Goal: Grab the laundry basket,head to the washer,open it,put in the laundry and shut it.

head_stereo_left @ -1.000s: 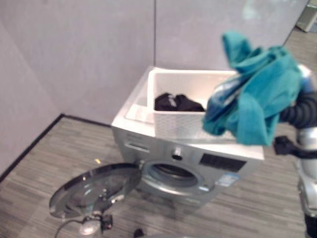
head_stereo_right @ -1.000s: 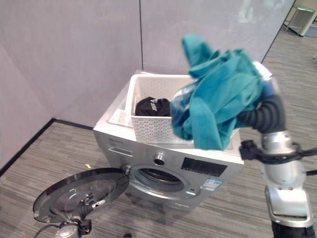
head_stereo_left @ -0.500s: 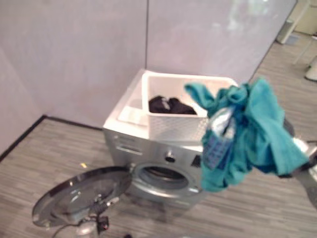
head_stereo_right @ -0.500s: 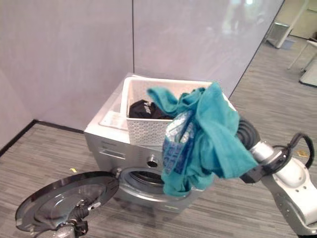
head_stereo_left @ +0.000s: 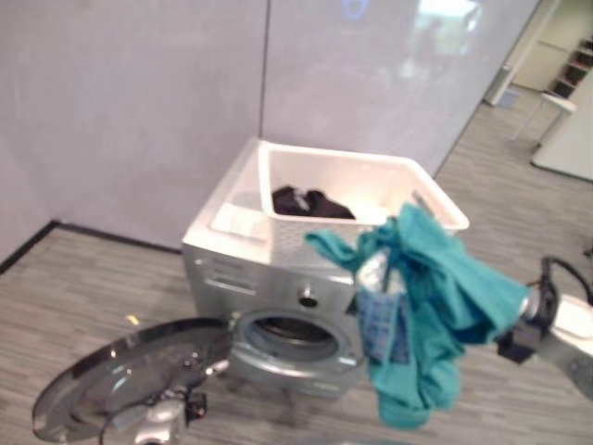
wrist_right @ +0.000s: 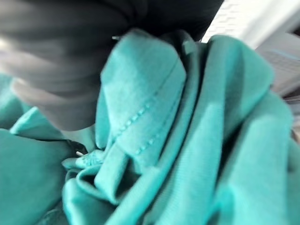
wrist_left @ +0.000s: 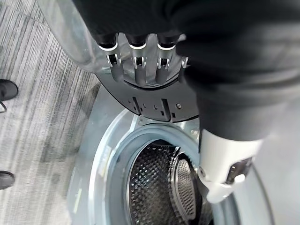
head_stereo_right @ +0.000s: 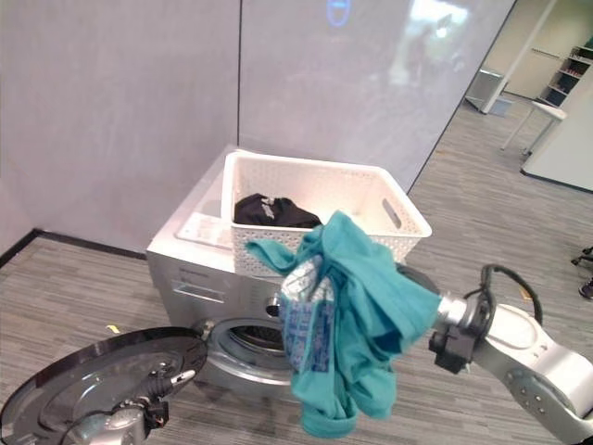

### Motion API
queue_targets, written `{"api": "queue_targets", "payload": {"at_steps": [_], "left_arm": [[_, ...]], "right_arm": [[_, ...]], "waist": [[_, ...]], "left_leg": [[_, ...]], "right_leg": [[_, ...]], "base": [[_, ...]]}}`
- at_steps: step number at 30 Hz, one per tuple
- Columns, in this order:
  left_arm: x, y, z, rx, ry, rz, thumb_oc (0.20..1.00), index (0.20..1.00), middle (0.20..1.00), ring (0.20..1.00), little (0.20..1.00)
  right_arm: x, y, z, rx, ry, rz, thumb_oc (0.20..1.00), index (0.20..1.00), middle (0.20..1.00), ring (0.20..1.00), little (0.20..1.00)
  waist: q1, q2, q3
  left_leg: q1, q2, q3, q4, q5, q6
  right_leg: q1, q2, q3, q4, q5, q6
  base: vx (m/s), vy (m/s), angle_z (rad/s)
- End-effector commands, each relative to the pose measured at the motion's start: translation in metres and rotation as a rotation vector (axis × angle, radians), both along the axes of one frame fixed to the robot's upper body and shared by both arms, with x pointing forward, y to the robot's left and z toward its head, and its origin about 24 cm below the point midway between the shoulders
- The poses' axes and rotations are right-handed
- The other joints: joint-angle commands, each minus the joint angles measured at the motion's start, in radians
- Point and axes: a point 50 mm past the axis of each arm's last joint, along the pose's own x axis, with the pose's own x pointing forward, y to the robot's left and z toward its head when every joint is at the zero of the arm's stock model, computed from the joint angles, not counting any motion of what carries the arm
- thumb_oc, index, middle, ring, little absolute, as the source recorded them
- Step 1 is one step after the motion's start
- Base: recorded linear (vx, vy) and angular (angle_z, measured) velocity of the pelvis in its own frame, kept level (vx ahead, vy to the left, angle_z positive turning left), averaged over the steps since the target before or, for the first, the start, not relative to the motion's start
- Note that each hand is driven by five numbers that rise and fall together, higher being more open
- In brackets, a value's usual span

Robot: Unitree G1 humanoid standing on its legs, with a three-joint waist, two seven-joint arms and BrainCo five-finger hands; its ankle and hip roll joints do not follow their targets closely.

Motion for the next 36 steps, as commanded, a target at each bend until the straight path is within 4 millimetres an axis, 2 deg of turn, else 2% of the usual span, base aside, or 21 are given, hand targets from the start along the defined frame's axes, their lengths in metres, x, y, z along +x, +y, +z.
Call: {"api": "queue_targets", "payload": {"at_steps": [1,4,5,7,8,9,12,13,16,17,19,20,25,32,36], "left_arm": [[0.032,-0.004,0.012,0.004,-0.073,-0.051,1.0,1.0,1.0,1.0,1.0],[0.033,-0.006,0.013,0.003,-0.079,-0.064,1.0,1.0,1.0,1.0,1.0],[0.033,-0.006,0.013,0.003,-0.079,-0.064,1.0,1.0,1.0,1.0,1.0],[0.031,-0.008,0.012,-0.001,-0.08,-0.071,1.0,1.0,1.0,1.0,1.0],[0.03,-0.007,0.012,0.001,-0.08,-0.07,1.0,1.0,1.0,1.0,1.0],[0.03,-0.007,0.012,0.001,-0.08,-0.07,1.0,1.0,1.0,1.0,1.0],[0.029,-0.007,0.013,0.002,-0.082,-0.078,1.0,1.0,1.0,1.0,1.0],[0.029,-0.006,0.015,0.005,-0.091,-0.081,1.0,1.0,1.0,1.0,1.0],[0.032,-0.006,0.018,0.007,-0.117,-0.086,1.0,1.0,1.0,1.0,1.0],[0.036,-0.006,0.023,0.008,-0.144,-0.092,1.0,1.0,1.0,1.0,1.0],[0.037,-0.006,0.025,0.009,-0.157,-0.092,1.0,1.0,1.0,1.0,1.0],[0.04,-0.008,0.028,0.005,-0.176,-0.095,1.0,1.0,1.0,1.0,1.0],[0.052,-0.011,0.036,0.008,-0.225,-0.113,1.0,1.0,1.0,1.0,1.0],[0.066,-0.02,0.05,-0.014,-0.31,-0.129,1.0,1.0,1.0,1.0,1.0],[0.066,-0.022,0.051,-0.027,-0.323,-0.124,1.0,1.0,1.0,1.0,1.0]], "right_arm": [[0.0,0.003,-0.007,0.034,0.015,-0.003,0.2,0.2,0.2,0.2,0.2],[-0.004,0.0,-0.03,0.007,0.09,-0.033,0.2,0.2,0.2,0.2,0.2],[-0.004,0.0,-0.03,0.007,0.09,-0.033,0.2,0.2,0.2,0.2,0.2],[-0.01,-0.007,-0.058,-0.019,0.175,-0.095,0.2,0.2,0.2,0.2,0.2],[-0.013,-0.008,-0.067,-0.021,0.207,-0.109,0.2,0.2,0.2,0.2,0.2],[-0.013,-0.008,-0.067,-0.021,0.207,-0.109,0.2,0.2,0.2,0.2,0.2],[-0.027,-0.009,-0.096,-0.026,0.308,-0.15,0.2,0.2,0.2,0.2,0.2],[-0.035,-0.008,-0.114,-0.023,0.369,-0.179,0.2,0.2,0.2,0.2,0.2],[-0.046,-0.004,-0.142,-0.023,0.451,-0.227,0.2,0.2,0.2,0.2,0.2],[-0.054,0.003,-0.164,0.002,0.525,-0.286,0.2,0.2,0.2,0.2,0.2],[-0.056,0.007,-0.168,0.019,0.536,-0.294,0.2,0.2,0.2,0.2,0.2],[-0.063,0.011,-0.177,0.023,0.577,-0.302,0.2,0.2,0.2,0.2,0.2],[-0.073,0.016,-0.194,0.035,0.644,-0.343,0.2,0.2,0.2,0.2,0.2],[-0.066,0.01,-0.208,0.006,0.644,-0.441,0.2,0.2,0.2,0.2,0.2],[-0.064,0.01,-0.209,0.026,0.642,-0.481,0.2,0.2,0.2,0.2,0.2]], "waist": [[0.062,0.017,0.001],[0.068,0.025,0.014],[0.068,0.025,0.014],[0.074,0.038,0.032],[0.076,0.041,0.037],[0.076,0.041,0.037],[0.08,0.055,0.053],[0.084,0.066,0.064],[0.09,0.082,0.082],[0.093,0.099,0.096],[0.094,0.105,0.101],[0.094,0.115,0.112],[0.084,0.132,0.14],[0.078,0.154,0.2],[0.075,0.168,0.213]], "left_leg": [[0.032,0.053,-0.012,0.098,-0.134,-0.02],[0.025,0.049,-0.019,0.097,-0.131,-0.018],[0.025,0.049,-0.019,0.097,-0.131,-0.018],[0.016,0.045,-0.027,0.094,-0.126,-0.016],[0.013,0.043,-0.029,0.092,-0.125,-0.015],[0.013,0.043,-0.029,0.092,-0.125,-0.015],[0.002,0.034,-0.036,0.082,-0.118,-0.013],[-0.006,0.03,-0.039,0.076,-0.113,-0.013],[-0.017,0.021,-0.041,0.067,-0.106,-0.011],[-0.036,0.01,-0.04,0.058,-0.098,-0.01],[-0.042,0.007,-0.039,0.056,-0.096,-0.01],[-0.054,0.001,-0.039,0.052,-0.094,-0.009],[-0.084,-0.012,-0.033,0.047,-0.088,-0.002],[-0.165,-0.033,-0.02,0.056,-0.076,0.009],[-0.185,-0.041,-0.015,0.05,-0.069,0.01]], "right_leg": [[-0.049,-0.009,-0.023,0.106,-0.037,0.032],[-0.051,-0.014,-0.03,0.103,-0.034,0.034],[-0.051,-0.014,-0.031,0.103,-0.034,0.034],[-0.055,-0.02,-0.034,0.099,-0.029,0.035],[-0.056,-0.022,-0.035,0.097,-0.027,0.036],[-0.056,-0.022,-0.035,0.097,-0.027,0.036],[-0.062,-0.029,-0.043,0.088,-0.021,0.039],[-0.067,-0.034,-0.048,0.083,-0.017,0.041],[-0.077,-0.043,-0.054,0.074,-0.006,0.046],[-0.092,-0.054,-0.055,0.065,0.005,0.05],[-0.099,-0.058,-0.055,0.064,0.007,0.051],[-0.112,-0.063,-0.055,0.061,0.011,0.054],[-0.159,-0.077,-0.037,0.067,0.024,0.059],[-0.257,-0.098,-0.002,0.086,0.049,0.064],[-0.284,-0.105,0.005,0.085,0.057,0.065]], "base": [[0.0,0.015,0.09],[0.01,0.016,0.1],[0.01,0.021,0.08],[0.02,0.026,0.09],[0.01,0.015,0.04],[0.02,0.014,0.06],[0.02,0.023,0.11],[0.04,0.023,0.16],[0.02,0.036,0.09],[0.0,0.059,0.07],[0.0,0.048,0.03],[-0.02,0.051,0.07],[-0.04,0.058,0.01],[-0.07,0.039,-0.08],[-0.02,0.027,-0.11]]}}
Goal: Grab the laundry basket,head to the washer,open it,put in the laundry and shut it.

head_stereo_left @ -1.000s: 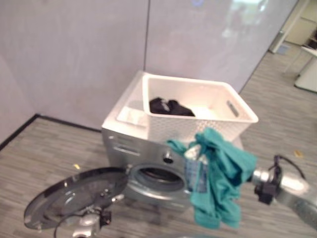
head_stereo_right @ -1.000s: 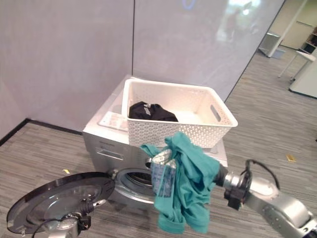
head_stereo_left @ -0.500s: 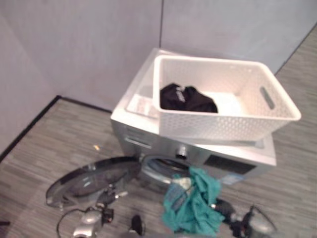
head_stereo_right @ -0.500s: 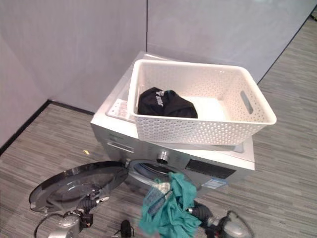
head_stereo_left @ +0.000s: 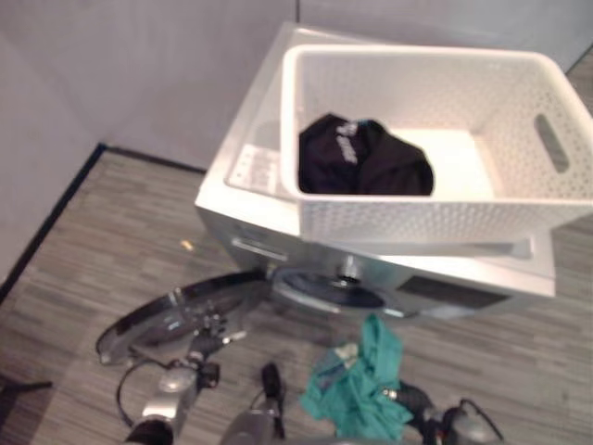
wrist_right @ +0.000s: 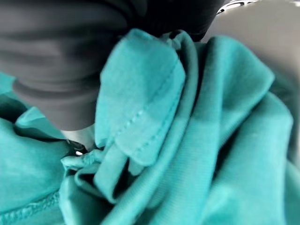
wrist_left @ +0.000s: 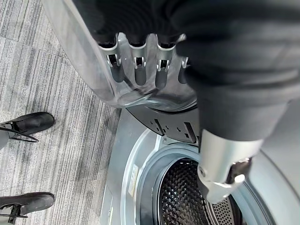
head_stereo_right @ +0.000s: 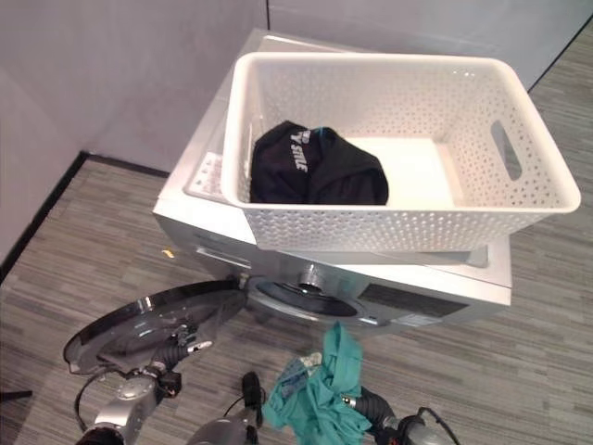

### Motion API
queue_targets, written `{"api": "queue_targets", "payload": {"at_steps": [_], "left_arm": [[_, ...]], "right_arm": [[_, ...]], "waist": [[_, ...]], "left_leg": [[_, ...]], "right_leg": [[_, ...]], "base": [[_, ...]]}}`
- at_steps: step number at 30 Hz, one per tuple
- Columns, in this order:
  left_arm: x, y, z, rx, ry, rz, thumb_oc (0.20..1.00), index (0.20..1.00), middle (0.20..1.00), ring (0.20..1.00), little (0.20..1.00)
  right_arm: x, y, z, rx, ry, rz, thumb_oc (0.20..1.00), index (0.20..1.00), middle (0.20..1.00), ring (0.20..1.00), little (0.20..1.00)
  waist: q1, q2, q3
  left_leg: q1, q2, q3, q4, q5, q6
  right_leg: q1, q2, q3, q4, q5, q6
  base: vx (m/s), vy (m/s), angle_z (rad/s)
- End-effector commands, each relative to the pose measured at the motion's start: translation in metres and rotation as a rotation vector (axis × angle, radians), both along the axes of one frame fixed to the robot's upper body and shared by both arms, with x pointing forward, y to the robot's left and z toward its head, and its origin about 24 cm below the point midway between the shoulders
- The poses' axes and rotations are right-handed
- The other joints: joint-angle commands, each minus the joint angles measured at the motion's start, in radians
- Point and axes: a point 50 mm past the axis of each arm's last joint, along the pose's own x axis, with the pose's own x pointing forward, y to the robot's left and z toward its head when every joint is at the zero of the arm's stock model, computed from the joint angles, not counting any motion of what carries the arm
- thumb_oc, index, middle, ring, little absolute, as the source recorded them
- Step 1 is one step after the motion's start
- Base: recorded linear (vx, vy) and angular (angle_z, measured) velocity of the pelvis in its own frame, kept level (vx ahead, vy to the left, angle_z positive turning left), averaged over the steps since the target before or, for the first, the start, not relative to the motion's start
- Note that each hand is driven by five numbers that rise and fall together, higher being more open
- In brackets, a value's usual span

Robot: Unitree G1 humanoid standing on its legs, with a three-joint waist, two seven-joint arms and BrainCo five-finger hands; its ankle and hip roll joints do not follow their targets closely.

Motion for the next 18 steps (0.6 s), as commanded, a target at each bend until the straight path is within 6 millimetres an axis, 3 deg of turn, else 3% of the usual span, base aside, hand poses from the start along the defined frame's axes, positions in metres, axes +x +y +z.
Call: {"api": "queue_targets", "payload": {"at_steps": [1,6,13,18], "left_arm": [[0.014,0.001,0.012,-0.006,-0.083,0.019,1.0,1.0,1.0,1.0,1.0],[0.013,-0.006,0.017,-0.06,-0.131,0.039,1.0,1.0,1.0,1.0,1.0],[0.019,-0.011,0.026,-0.082,-0.181,0.049,1.0,1.0,1.0,1.0,1.0],[0.032,-0.016,0.039,-0.108,-0.257,0.075,1.0,1.0,1.0,1.0,1.0]], "right_arm": [[0.004,0.01,0.004,0.026,-0.048,0.018,0.2,0.2,0.2,0.2,0.2],[0.016,0.007,-0.011,-0.048,-0.036,-0.067,0.2,0.2,0.2,0.2,0.2],[0.039,-0.001,-0.01,-0.122,-0.08,-0.145,0.2,0.2,0.2,0.2,0.2],[0.084,-0.014,0.001,-0.241,-0.17,-0.22,0.2,0.2,0.2,0.2,0.2]], "waist": [[0.012,0.003,-0.005],[0.021,0.035,0.042],[0.025,0.057,0.081],[0.041,0.082,0.112]], "left_leg": [[0.023,-0.004,0.003,0.044,-0.095,-0.019],[-0.032,-0.015,0.034,0.04,-0.081,-0.012],[-0.077,-0.018,0.037,0.041,-0.066,-0.017],[-0.138,-0.022,0.048,0.043,-0.06,-0.013]], "right_leg": [[-0.092,-0.071,0.034,0.08,0.03,0.056],[-0.163,-0.084,0.051,0.085,0.051,0.066],[-0.201,-0.092,0.034,0.081,0.061,0.068],[-0.259,-0.097,0.033,0.084,0.069,0.07]], "base": [[-0.01,0.027,-0.07],[-0.05,0.053,-0.14],[0.0,-0.003,-0.03],[0.0,0.006,-0.02]]}}
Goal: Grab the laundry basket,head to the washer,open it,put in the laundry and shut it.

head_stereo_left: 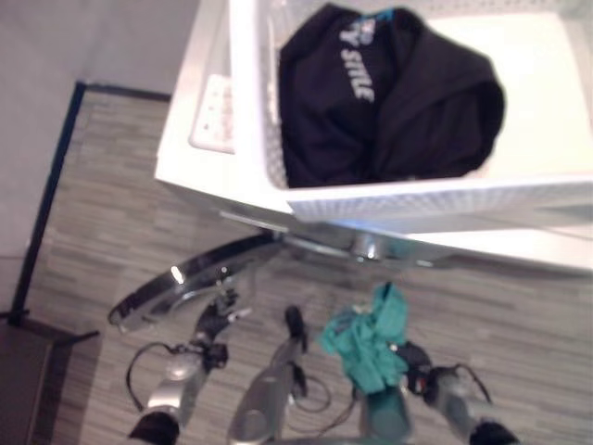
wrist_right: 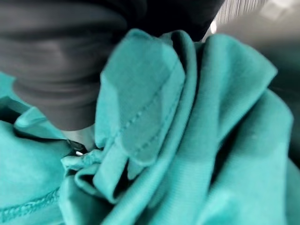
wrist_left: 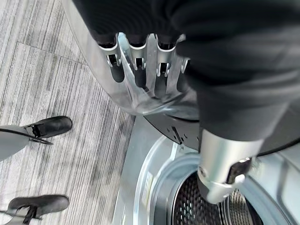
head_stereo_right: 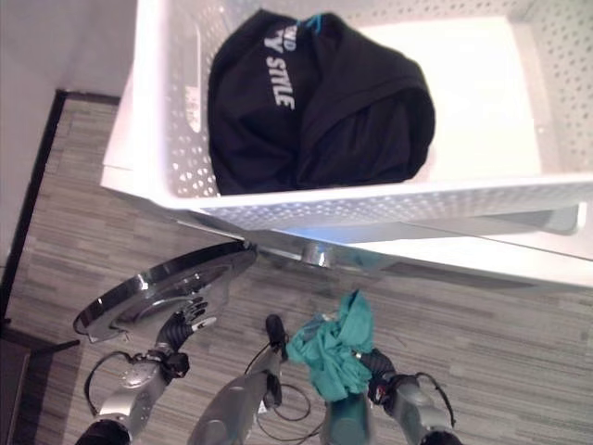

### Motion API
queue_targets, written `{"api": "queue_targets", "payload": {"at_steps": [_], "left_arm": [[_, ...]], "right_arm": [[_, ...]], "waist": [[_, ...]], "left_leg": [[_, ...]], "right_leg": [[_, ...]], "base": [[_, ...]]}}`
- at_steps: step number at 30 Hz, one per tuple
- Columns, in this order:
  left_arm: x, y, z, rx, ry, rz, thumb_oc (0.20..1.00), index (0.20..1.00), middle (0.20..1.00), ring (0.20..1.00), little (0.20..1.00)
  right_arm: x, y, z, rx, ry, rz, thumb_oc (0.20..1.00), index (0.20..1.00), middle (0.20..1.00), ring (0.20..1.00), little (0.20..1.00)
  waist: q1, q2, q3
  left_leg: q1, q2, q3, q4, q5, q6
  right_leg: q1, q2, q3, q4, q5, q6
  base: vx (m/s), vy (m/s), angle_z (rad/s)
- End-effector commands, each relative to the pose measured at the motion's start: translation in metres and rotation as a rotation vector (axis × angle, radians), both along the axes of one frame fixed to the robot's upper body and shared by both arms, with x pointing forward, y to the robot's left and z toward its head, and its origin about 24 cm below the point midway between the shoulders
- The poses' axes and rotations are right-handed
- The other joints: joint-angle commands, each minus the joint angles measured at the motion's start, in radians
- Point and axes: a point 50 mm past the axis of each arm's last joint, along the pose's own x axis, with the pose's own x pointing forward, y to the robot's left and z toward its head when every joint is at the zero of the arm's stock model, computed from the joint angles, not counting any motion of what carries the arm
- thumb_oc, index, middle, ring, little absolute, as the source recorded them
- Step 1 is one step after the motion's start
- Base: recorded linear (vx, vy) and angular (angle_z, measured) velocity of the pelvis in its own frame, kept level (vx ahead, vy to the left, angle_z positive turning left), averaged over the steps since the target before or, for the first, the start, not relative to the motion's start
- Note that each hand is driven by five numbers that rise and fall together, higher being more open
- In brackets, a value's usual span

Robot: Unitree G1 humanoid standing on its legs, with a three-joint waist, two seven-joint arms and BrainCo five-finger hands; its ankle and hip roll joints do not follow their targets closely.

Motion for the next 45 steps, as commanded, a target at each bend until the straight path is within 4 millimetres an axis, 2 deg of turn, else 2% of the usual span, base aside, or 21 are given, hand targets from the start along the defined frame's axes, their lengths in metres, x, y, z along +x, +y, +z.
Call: {"api": "queue_targets", "payload": {"at_steps": [1,10,11,16,20,22,23,26,28,30,31,35,39,40,42,43,45], "left_arm": [[0.01,-0.001,0.012,-0.01,-0.084,0.027,1.0,1.0,1.0,1.0,1.0],[0.015,-0.007,0.021,-0.035,-0.128,0.026,1.0,1.0,1.0,1.0,1.0],[0.016,-0.009,0.022,-0.042,-0.135,0.019,1.0,1.0,1.0,1.0,1.0],[0.015,-0.013,0.024,-0.044,-0.141,-0.005,1.0,1.0,1.0,1.0,1.0],[0.015,-0.015,0.029,-0.051,-0.164,-0.016,1.0,1.0,1.0,1.0,1.0],[0.016,-0.015,0.029,-0.051,-0.164,-0.016,1.0,1.0,1.0,1.0,1.0],[0.014,-0.016,0.035,-0.062,-0.19,-0.039,1.0,1.0,1.0,1.0,1.0],[0.015,-0.018,0.04,-0.065,-0.205,-0.081,1.0,1.0,1.0,1.0,1.0],[0.015,-0.019,0.041,-0.063,-0.208,-0.091,1.0,1.0,1.0,1.0,1.0],[0.016,-0.021,0.042,-0.064,-0.209,-0.115,1.0,1.0,1.0,1.0,1.0],[0.016,-0.021,0.042,-0.064,-0.209,-0.115,1.0,1.0,1.0,1.0,1.0],[0.015,-0.023,0.042,-0.062,-0.208,-0.135,1.0,1.0,1.0,1.0,1.0],[0.014,-0.028,0.042,-0.06,-0.206,-0.162,1.0,1.0,1.0,1.0,1.0],[0.014,-0.029,0.043,-0.052,-0.21,-0.175,1.0,1.0,1.0,1.0,1.0],[0.013,-0.03,0.044,-0.046,-0.214,-0.187,1.0,1.0,1.0,1.0,1.0],[0.014,-0.03,0.044,-0.046,-0.214,-0.187,1.0,1.0,1.0,1.0,1.0],[0.013,-0.029,0.044,-0.035,-0.211,-0.194,1.0,1.0,1.0,1.0,1.0]], "right_arm": [[0.007,0.007,0.008,-0.038,-0.079,0.036,0.2,0.2,0.2,0.2,0.2],[0.042,0.0,0.028,-0.113,-0.16,0.009,0.2,0.2,0.2,0.2,0.2],[0.051,0.002,0.033,-0.128,-0.182,0.023,0.2,0.2,0.2,0.2,0.2],[0.069,0.012,0.046,-0.187,-0.227,0.109,0.2,0.2,0.2,0.2,0.2],[0.087,0.009,0.056,-0.222,-0.24,0.081,0.2,0.2,0.2,0.2,0.2],[0.087,0.01,0.057,-0.222,-0.24,0.081,0.2,0.2,0.2,0.2,0.2],[0.109,0.0,0.073,-0.252,-0.252,0.012,0.2,0.2,0.2,0.2,0.2],[0.129,-0.016,0.096,-0.261,-0.281,-0.104,0.2,0.2,0.2,0.2,0.2],[0.131,-0.021,0.099,-0.261,-0.28,-0.135,0.2,0.2,0.2,0.2,0.2],[0.14,-0.036,0.117,-0.261,-0.303,-0.231,0.2,0.2,0.2,0.2,0.2],[0.14,-0.036,0.117,-0.261,-0.303,-0.231,0.2,0.2,0.2,0.2,0.2],[0.157,-0.05,0.153,-0.243,-0.384,-0.354,0.2,0.2,0.2,0.2,0.2],[0.17,-0.05,0.18,-0.177,-0.459,-0.447,0.2,0.2,0.2,0.2,0.2],[0.176,-0.051,0.198,-0.15,-0.507,-0.49,0.2,0.2,0.2,0.2,0.2],[0.18,-0.058,0.217,-0.12,-0.569,-0.544,0.2,0.2,0.2,0.2,0.2],[0.18,-0.058,0.217,-0.12,-0.569,-0.545,0.2,0.2,0.2,0.2,0.2],[0.184,-0.066,0.246,-0.099,-0.655,-0.598,0.2,0.2,0.2,0.2,0.2]], "waist": [[0.016,-0.019,-0.037],[0.035,-0.002,-0.028],[0.04,0.002,-0.025],[0.053,0.008,-0.025],[0.07,0.017,-0.025],[0.07,0.017,-0.025],[0.094,0.032,-0.021],[0.116,0.045,-0.016],[0.122,0.048,-0.014],[0.135,0.059,-0.01],[0.135,0.059,-0.01],[0.168,0.08,-0.011],[0.191,0.095,-0.018],[0.199,0.1,-0.022],[0.21,0.104,-0.024],[0.21,0.104,-0.024],[0.219,0.106,-0.027]], "left_leg": [[0.0,-0.008,0.009,0.043,-0.077,-0.034],[-0.056,-0.01,0.001,0.048,-0.074,-0.033],[-0.064,-0.01,-0.001,0.045,-0.072,-0.034],[-0.089,-0.009,-0.013,0.046,-0.069,-0.035],[-0.108,-0.006,-0.026,0.056,-0.069,-0.036],[-0.108,-0.006,-0.026,0.057,-0.069,-0.036],[-0.126,-0.004,-0.035,0.065,-0.069,-0.037],[-0.143,-0.005,-0.042,0.067,-0.063,-0.04],[-0.145,-0.003,-0.045,0.065,-0.062,-0.04],[-0.15,-0.003,-0.052,0.06,-0.057,-0.042],[-0.15,-0.003,-0.052,0.06,-0.057,-0.042],[-0.155,-0.005,-0.073,0.038,-0.046,-0.044],[-0.16,-0.009,-0.089,0.03,-0.044,-0.045],[-0.162,-0.012,-0.093,0.031,-0.044,-0.046],[-0.165,-0.014,-0.098,0.035,-0.046,-0.047],[-0.165,-0.014,-0.098,0.035,-0.046,-0.047],[-0.167,-0.017,-0.103,0.035,-0.045,-0.049]], "right_leg": [[-0.101,-0.08,-0.006,0.085,0.033,0.056],[-0.157,-0.081,-0.023,0.098,0.03,0.053],[-0.165,-0.081,-0.025,0.098,0.03,0.052],[-0.186,-0.073,-0.034,0.1,0.023,0.046],[-0.202,-0.069,-0.039,0.115,0.012,0.04],[-0.202,-0.069,-0.039,0.116,0.012,0.04],[-0.221,-0.066,-0.044,0.131,0.003,0.036],[-0.234,-0.063,-0.051,0.14,-0.005,0.032],[-0.236,-0.062,-0.054,0.141,-0.008,0.031],[-0.244,-0.058,-0.058,0.147,-0.015,0.03],[-0.244,-0.058,-0.058,0.147,-0.015,0.03],[-0.258,-0.053,-0.071,0.156,-0.026,0.03],[-0.266,-0.052,-0.084,0.167,-0.04,0.029],[-0.266,-0.054,-0.088,0.17,-0.044,0.029],[-0.265,-0.057,-0.091,0.172,-0.048,0.03],[-0.265,-0.057,-0.091,0.172,-0.048,0.03],[-0.265,-0.058,-0.095,0.173,-0.05,0.031]], "base": [[0.03,-0.016,-0.04],[0.01,-0.015,0.03],[0.02,-0.024,0.07],[0.03,-0.052,0.04],[0.01,-0.046,0.1],[0.0,-0.024,0.12],[-0.01,-0.054,0.07],[-0.01,-0.049,0.13],[0.01,-0.031,0.13],[0.01,-0.031,0.03],[0.01,-0.037,0.08],[0.02,-0.024,0.13],[0.01,-0.019,0.08],[0.02,-0.023,0.22],[0.01,-0.015,0.09],[0.0,0.0,0.0],[0.01,0.004,0.02]]}}
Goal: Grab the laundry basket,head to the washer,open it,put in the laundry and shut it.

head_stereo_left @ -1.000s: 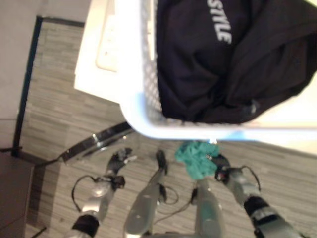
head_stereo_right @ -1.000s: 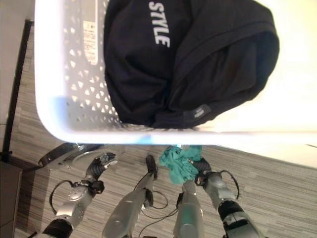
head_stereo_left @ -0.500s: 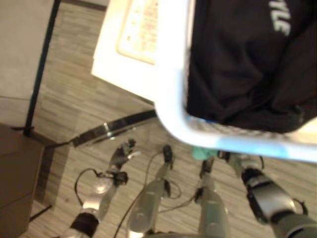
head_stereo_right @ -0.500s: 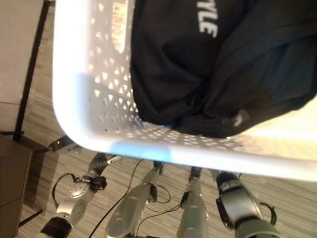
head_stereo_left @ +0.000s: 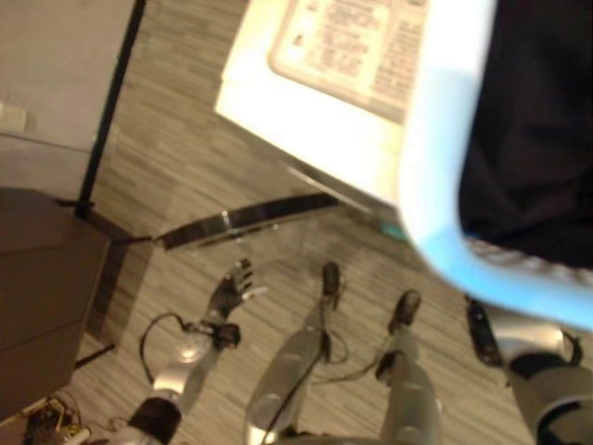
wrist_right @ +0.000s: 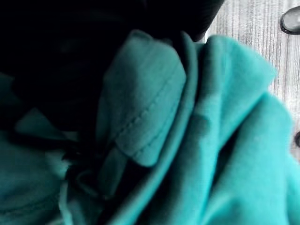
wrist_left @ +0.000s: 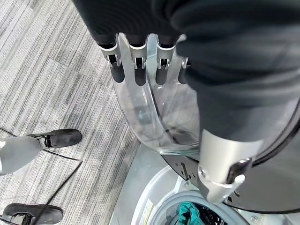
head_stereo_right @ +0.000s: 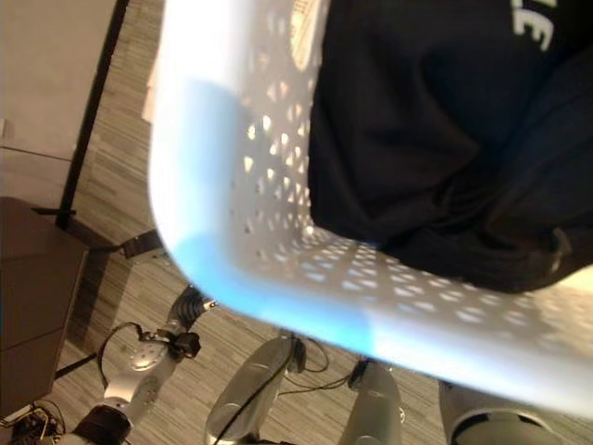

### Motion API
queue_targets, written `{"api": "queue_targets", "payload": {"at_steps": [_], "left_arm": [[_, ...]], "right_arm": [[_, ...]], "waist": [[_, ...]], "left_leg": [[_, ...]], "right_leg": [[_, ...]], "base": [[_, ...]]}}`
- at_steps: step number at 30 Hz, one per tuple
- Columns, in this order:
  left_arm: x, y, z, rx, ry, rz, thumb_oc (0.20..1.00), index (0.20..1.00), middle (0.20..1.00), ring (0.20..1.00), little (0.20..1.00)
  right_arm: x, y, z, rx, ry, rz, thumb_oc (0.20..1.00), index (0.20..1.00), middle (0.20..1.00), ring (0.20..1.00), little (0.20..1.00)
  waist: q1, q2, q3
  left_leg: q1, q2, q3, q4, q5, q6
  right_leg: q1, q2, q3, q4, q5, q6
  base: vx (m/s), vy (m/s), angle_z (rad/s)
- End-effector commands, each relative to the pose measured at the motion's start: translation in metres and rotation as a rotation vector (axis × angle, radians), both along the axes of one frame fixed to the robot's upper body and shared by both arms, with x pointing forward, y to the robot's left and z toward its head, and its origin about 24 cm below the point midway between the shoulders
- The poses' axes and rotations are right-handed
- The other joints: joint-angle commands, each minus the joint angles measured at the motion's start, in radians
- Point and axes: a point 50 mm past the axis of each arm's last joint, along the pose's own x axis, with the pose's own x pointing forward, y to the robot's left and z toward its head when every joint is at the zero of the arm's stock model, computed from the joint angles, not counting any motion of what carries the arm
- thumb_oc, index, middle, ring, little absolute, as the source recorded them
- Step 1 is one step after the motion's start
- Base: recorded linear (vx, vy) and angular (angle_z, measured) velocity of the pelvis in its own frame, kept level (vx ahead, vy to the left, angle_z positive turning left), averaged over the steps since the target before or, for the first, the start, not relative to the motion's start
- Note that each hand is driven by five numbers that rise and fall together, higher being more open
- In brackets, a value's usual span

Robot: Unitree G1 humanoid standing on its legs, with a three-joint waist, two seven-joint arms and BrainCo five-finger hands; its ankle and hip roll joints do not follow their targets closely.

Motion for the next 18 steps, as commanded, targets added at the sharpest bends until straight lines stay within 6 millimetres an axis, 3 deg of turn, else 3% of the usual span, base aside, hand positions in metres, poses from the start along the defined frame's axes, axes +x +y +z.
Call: {"api": "queue_targets", "payload": {"at_steps": [1,2,3,4,5,6,8,10,14,16,18], "left_arm": [[-0.004,-0.002,0.003,0.012,-0.033,-0.039,1.0,1.0,1.0,1.0,1.0],[-0.003,-0.001,0.003,0.017,-0.03,-0.034,1.0,1.0,1.0,1.0,1.0],[-0.003,-0.001,0.002,0.016,-0.029,-0.029,1.0,1.0,1.0,1.0,1.0],[-0.003,-0.001,0.002,0.016,-0.029,-0.029,1.0,1.0,1.0,1.0,1.0],[-0.003,-0.001,0.001,0.012,-0.023,-0.019,1.0,1.0,1.0,1.0,1.0],[-0.003,-0.001,0.001,0.013,-0.023,-0.019,1.0,1.0,1.0,1.0,1.0],[-0.003,0.0,0.001,0.01,-0.022,-0.001,1.0,1.0,1.0,1.0,1.0],[-0.004,0.003,0.001,0.012,-0.03,0.011,1.0,1.0,1.0,1.0,1.0],[-0.007,0.005,0.0,0.004,-0.027,0.017,1.0,1.0,1.0,1.0,1.0],[-0.01,0.007,-0.004,0.0,-0.008,0.021,1.0,1.0,1.0,1.0,1.0],[-0.013,0.009,-0.007,-0.001,0.012,0.027,1.0,1.0,1.0,1.0,1.0]], "right_arm": [[0.018,-0.023,0.089,-0.069,-0.269,-0.084,0.2,0.2,0.2,0.2,0.2],[0.019,-0.026,0.115,-0.058,-0.371,-0.119,0.2,0.2,0.2,0.2,0.2],[0.019,-0.027,0.129,-0.047,-0.433,-0.14,0.2,0.2,0.2,0.2,0.2],[0.019,-0.027,0.129,-0.047,-0.433,-0.141,0.2,0.2,0.2,0.2,0.2],[0.017,-0.027,0.148,-0.038,-0.529,-0.183,0.2,0.2,0.2,0.2,0.2],[0.017,-0.026,0.147,-0.038,-0.528,-0.184,0.2,0.2,0.2,0.2,0.2],[0.013,-0.024,0.168,-0.051,-0.631,-0.238,0.2,0.2,0.2,0.2,0.2],[0.009,-0.026,0.177,-0.039,-0.684,-0.259,0.2,0.2,0.2,0.2,0.2],[0.002,-0.018,0.198,0.019,-0.866,-0.196,0.2,0.2,0.2,0.2,0.2],[0.001,-0.022,0.189,0.052,-0.871,-0.2,1.0,1.0,1.0,1.0,1.0],[0.009,-0.024,0.159,0.112,-0.75,-0.163,1.0,1.0,1.0,1.0,1.0]], "waist": [[0.026,0.0,-0.038],[0.028,0.0,-0.039],[0.028,0.0,-0.039],[0.028,0.0,-0.039],[0.029,0.0,-0.039],[0.029,0.0,-0.039],[0.03,0.002,-0.039],[0.037,0.009,-0.04],[0.049,0.021,-0.043],[0.051,0.022,-0.046],[0.048,0.015,-0.047]], "left_leg": [[0.042,-0.009,0.02,0.001,-0.094,-0.066],[0.042,-0.011,0.015,-0.004,-0.092,-0.068],[0.041,-0.012,0.013,-0.006,-0.091,-0.069],[0.041,-0.012,0.012,-0.006,-0.091,-0.069],[0.039,-0.015,0.009,-0.008,-0.091,-0.069],[0.039,-0.015,0.009,-0.008,-0.091,-0.069],[0.035,-0.016,0.005,-0.008,-0.092,-0.069],[0.029,-0.019,-0.001,-0.007,-0.092,-0.068],[0.021,-0.021,-0.006,-0.008,-0.089,-0.07],[0.018,-0.019,-0.008,-0.008,-0.086,-0.073],[0.024,-0.016,-0.01,-0.008,-0.088,-0.072]], "right_leg": [[-0.126,-0.058,0.021,0.148,-0.051,0.034],[-0.126,-0.058,0.019,0.148,-0.052,0.035],[-0.127,-0.057,0.019,0.148,-0.053,0.036],[-0.127,-0.057,0.018,0.149,-0.053,0.036],[-0.129,-0.057,0.016,0.15,-0.056,0.037],[-0.129,-0.057,0.016,0.151,-0.056,0.037],[-0.131,-0.058,0.013,0.156,-0.061,0.037],[-0.139,-0.062,0.01,0.166,-0.066,0.037],[-0.147,-0.065,0.008,0.166,-0.068,0.04],[-0.152,-0.063,0.006,0.173,-0.07,0.04],[-0.147,-0.061,0.005,0.177,-0.075,0.037]], "base": [[0.02,0.013,0.08],[0.02,0.015,0.1],[0.01,0.012,0.1],[0.01,0.004,0.07],[0.0,0.0,0.05],[0.01,-0.001,0.04],[0.0,0.0,0.0],[0.0,0.0,0.0],[0.0,0.0,0.0],[0.0,0.0,0.0],[0.02,-0.007,0.11]]}}
